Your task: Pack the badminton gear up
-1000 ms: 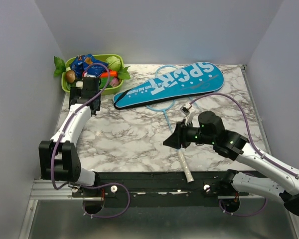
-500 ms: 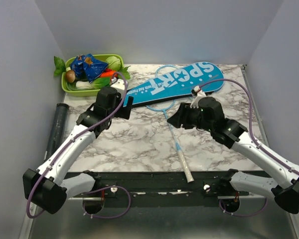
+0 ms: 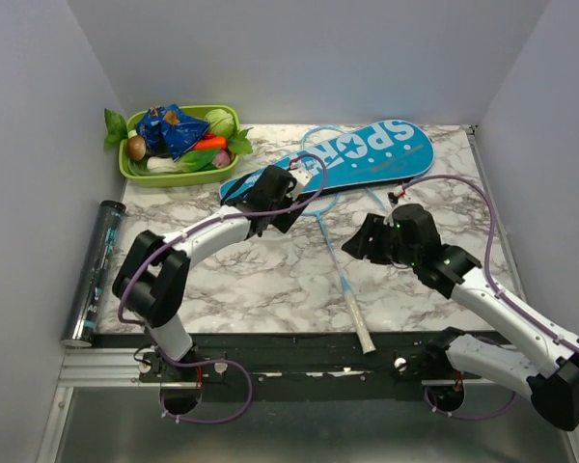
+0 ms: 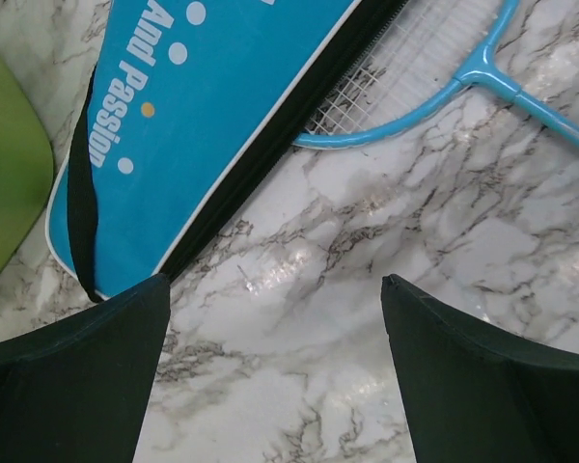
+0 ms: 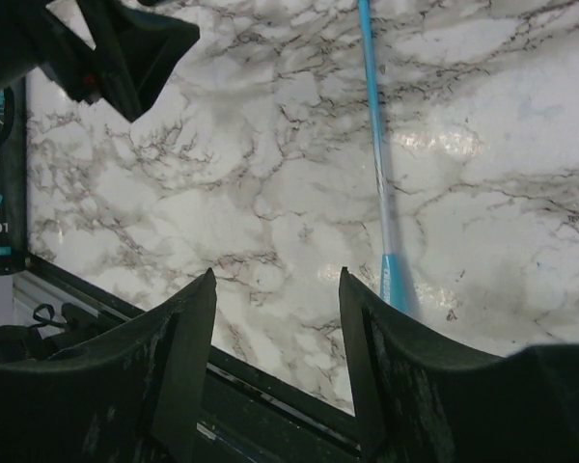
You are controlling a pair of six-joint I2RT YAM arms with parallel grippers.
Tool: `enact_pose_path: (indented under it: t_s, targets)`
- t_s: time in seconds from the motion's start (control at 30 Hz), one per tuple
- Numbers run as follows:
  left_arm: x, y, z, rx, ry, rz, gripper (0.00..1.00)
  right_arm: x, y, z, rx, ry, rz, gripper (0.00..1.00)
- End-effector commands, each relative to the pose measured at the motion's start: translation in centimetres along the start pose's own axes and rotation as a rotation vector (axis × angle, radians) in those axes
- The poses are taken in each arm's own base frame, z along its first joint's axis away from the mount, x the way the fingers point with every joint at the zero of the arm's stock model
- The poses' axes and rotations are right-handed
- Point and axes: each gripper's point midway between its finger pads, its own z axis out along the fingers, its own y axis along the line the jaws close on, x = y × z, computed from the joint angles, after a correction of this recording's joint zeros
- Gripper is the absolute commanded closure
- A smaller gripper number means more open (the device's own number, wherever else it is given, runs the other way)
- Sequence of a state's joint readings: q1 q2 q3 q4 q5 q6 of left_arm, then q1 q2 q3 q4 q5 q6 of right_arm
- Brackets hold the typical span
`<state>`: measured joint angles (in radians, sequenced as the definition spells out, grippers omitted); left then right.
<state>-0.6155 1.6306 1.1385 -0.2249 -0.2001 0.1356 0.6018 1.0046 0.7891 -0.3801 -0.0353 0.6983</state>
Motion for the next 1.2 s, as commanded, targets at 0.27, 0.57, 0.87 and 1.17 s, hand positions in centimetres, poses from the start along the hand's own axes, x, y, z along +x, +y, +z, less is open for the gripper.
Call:
enact_pose_path:
  t_s: [0.27, 0.57, 0.87, 1.17]
  targets:
    - [-0.8, 1.9, 6.2, -0.111, 0.008, 0.307, 0.10, 2.8, -1.1, -1.1, -0.032, 0.039, 0.046, 0.38]
    - [1.9, 2.6, 8.8, -0.111, 0.092, 0.347, 0.21, 2.6, -0.4, -0.2, -0.051, 0.066, 0.016, 0.39]
    - [2.6, 5.0, 10.0, -0.152, 0.132, 0.351, 0.38, 3.6, -0.6, 1.5, -0.057, 0.109, 0.012, 0.41]
    - [3.9, 5.1, 11.0, -0.135, 0.177, 0.344, 0.80, 4.1, -0.6, 2.1, -0.064, 0.134, 0.011, 0.42]
